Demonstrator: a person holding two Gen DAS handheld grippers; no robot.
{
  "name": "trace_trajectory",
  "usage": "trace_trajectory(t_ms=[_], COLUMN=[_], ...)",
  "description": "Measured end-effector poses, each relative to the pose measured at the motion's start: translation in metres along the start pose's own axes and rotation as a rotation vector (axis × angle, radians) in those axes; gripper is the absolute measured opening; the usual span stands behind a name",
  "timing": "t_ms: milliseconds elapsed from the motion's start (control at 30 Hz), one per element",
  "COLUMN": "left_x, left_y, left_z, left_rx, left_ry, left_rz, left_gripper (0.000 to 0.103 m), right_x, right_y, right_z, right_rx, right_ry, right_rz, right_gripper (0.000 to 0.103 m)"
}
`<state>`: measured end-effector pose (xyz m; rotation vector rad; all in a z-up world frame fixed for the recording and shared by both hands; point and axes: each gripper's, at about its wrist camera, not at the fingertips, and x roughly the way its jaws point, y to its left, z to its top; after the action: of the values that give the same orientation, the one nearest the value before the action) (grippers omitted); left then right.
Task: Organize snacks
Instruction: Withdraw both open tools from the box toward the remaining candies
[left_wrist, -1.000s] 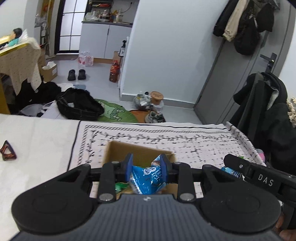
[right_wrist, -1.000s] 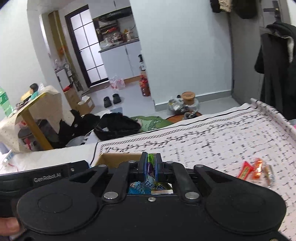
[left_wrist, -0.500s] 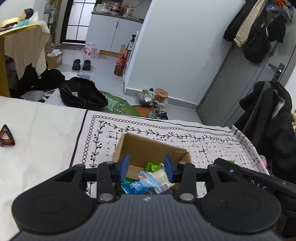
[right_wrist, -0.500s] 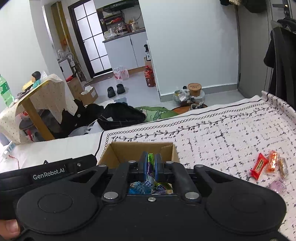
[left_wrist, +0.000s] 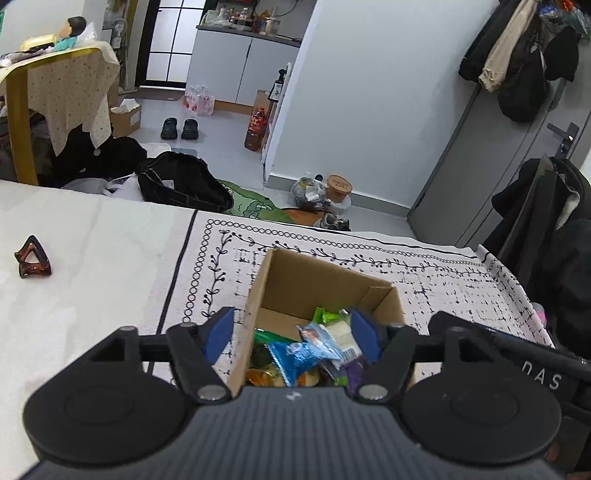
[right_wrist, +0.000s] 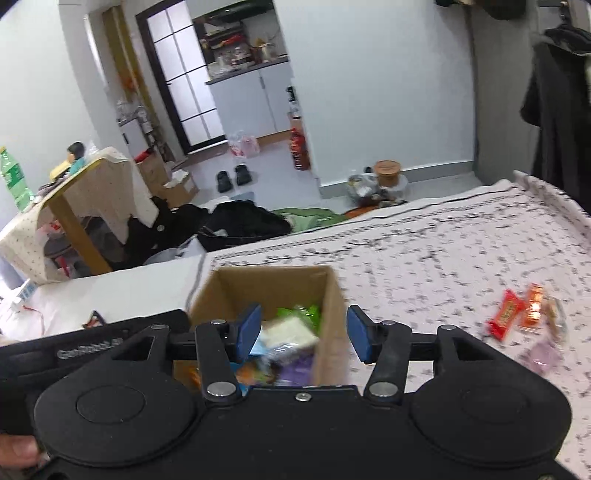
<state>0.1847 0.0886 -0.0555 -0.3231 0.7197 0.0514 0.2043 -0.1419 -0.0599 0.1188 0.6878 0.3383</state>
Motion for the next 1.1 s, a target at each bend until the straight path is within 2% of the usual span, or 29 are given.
trace_trajectory(t_ms=[200, 367, 467, 567, 633, 833, 1100], left_x=[-0.004, -0.004, -0.005, -0.005, -0.003, 0.004, 0.01], left_y=[-0.027, -0.046, -0.058, -0.072, -0.081, -0.106, -0.137], left_z=[-0.009, -0.015, -0.017, -0.018, -0.018, -0.018, -0.019], left_rx=[0.074, 0.104, 0.114, 0.133, 0.145, 0.168, 0.211], left_ry=[0.008, 0.004, 0.001, -0.013, -0.016, 0.009, -0.001], left_rz=[0.009, -0.005, -0.024, -0.035, -0.048, -0.09, -0.129], left_gripper=[0.081, 0.087, 0.095, 0.103, 0.103, 0.103, 0.103], right_x=[-0.014, -0.027, -0.035, -0.043, -0.046, -0.058, -0.058], right_y=[-0.032, -0.057, -0.069, -0.08, -0.089, -0.112, -0.148], right_z=[-0.003, -0.006, -0.005, -0.005, -0.006, -0.009, -0.016], right_rx=[0.038, 0.054, 0.057, 0.055, 0.054, 0.033, 0.085], right_ry=[-0.012, -0.019, -0.026, -0.032, -0.032, -0.059, -0.035], right_rz=[-0.069, -0.111, -0.135, -0.167, -0.176, -0.221, -0.253], right_gripper=[0.063, 0.079, 0.088, 0.091, 0.092, 0.102, 0.103])
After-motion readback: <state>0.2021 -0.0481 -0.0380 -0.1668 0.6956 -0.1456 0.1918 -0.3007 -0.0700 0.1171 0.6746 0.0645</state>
